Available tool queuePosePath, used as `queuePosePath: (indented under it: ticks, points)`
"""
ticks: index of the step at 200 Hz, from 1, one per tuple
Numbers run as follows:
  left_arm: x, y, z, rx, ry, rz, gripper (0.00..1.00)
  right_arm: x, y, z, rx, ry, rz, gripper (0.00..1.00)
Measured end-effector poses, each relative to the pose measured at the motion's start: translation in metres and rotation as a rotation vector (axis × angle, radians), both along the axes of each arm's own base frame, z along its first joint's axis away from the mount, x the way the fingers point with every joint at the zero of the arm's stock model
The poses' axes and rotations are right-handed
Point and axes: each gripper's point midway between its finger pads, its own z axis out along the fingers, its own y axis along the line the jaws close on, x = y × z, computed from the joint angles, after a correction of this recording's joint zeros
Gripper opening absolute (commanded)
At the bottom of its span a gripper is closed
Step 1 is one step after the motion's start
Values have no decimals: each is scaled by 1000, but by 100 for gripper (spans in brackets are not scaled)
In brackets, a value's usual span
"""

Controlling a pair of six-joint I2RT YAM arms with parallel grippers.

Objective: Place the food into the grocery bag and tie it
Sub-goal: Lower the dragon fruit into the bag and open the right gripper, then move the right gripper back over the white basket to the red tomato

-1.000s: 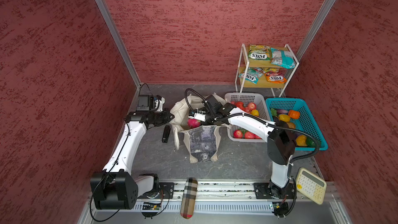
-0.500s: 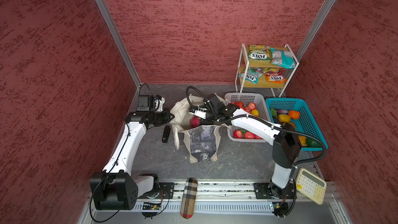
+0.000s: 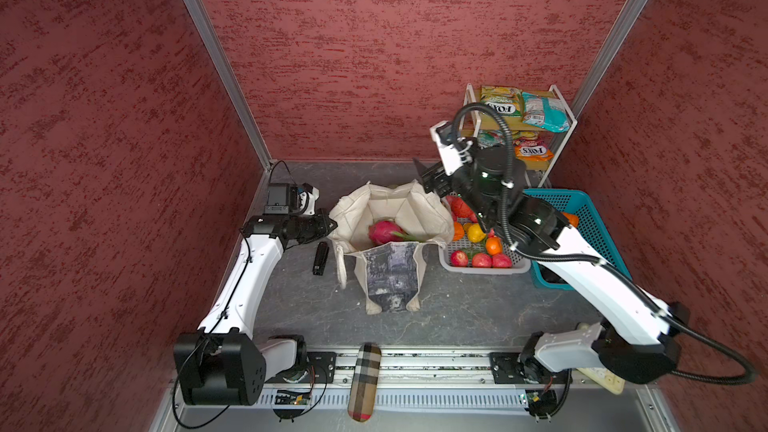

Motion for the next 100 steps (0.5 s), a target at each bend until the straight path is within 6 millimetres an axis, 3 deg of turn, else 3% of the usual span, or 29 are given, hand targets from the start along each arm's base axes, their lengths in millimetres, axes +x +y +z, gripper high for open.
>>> queuePosePath:
  ticks: [11,23,43,52,76,100]
  points:
    - [0,0,0,2,0,1,0,2,-37,0,91,19,-99,88]
    - [0,1,0,5,-2,3,0,11,-79,-17,166,63,-216,87]
    - [-1,1,1,12,-9,5,0,28,-136,-77,254,199,-394,87]
    - [-2,1,2,12,-11,5,0,36,-157,-117,281,289,-467,87]
    - [-2,1,2,15,-11,6,0,42,-178,-208,340,535,-555,86]
    - [-2,1,1,16,-11,5,0,44,-178,-250,435,687,-567,85]
